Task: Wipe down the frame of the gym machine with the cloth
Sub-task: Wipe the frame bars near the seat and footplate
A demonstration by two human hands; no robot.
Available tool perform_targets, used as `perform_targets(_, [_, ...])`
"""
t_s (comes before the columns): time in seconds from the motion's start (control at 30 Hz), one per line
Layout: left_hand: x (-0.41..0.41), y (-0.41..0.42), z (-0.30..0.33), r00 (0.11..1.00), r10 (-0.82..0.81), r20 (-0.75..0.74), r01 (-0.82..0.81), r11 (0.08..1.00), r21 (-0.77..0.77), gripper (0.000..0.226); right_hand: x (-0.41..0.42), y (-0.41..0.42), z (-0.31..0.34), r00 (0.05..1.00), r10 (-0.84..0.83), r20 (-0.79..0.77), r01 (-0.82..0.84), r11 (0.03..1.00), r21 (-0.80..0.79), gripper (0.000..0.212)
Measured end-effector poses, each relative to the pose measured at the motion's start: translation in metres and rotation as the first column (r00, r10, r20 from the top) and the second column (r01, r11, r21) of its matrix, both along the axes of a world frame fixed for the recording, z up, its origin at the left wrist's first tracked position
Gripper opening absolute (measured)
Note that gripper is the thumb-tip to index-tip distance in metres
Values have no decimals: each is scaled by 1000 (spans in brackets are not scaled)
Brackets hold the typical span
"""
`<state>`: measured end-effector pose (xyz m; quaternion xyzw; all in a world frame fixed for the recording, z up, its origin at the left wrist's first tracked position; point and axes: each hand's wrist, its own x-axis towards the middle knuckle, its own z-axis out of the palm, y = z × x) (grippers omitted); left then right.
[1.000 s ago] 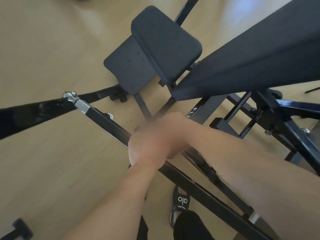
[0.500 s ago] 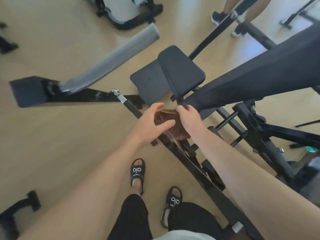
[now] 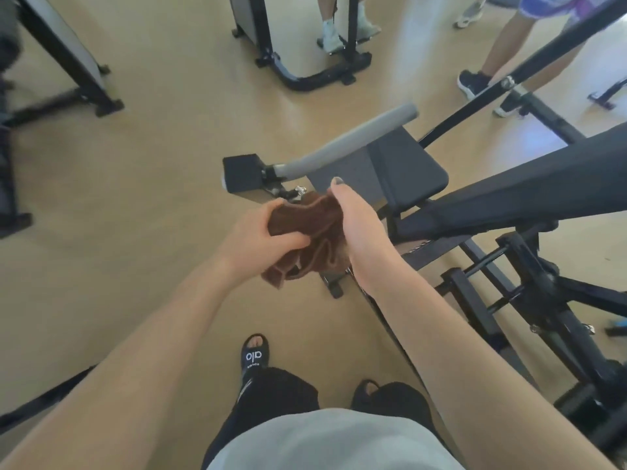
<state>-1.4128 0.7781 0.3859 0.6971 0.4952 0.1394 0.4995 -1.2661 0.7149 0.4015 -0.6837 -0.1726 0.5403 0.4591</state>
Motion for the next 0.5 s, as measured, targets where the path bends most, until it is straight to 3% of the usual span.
perform_targets(0.13, [-53,33,32,983,89,159,-69,990,-126,20,-46,27,8,992,-61,111,45,990,136,26])
perform_targets(0.23, [-96,69,46,958,87,273,-23,974,-227,33,-78,40,9,964,-212,159,168,954,249,26])
perform_targets(0.33, [-128,110,53,916,179,358,-53,941,-334,44,-103,59,11,878,-412,245,325,888,326,19])
perform_targets(0.4, [-137,140,58,886,252,389,-83,913,-400,36,-114,74,14,817,-504,281,392,843,369,21])
perform_targets(0.5, [-133,185,60,874,218,433,-80,946,-315,33,-124,94,14,747,-580,325,451,801,394,26])
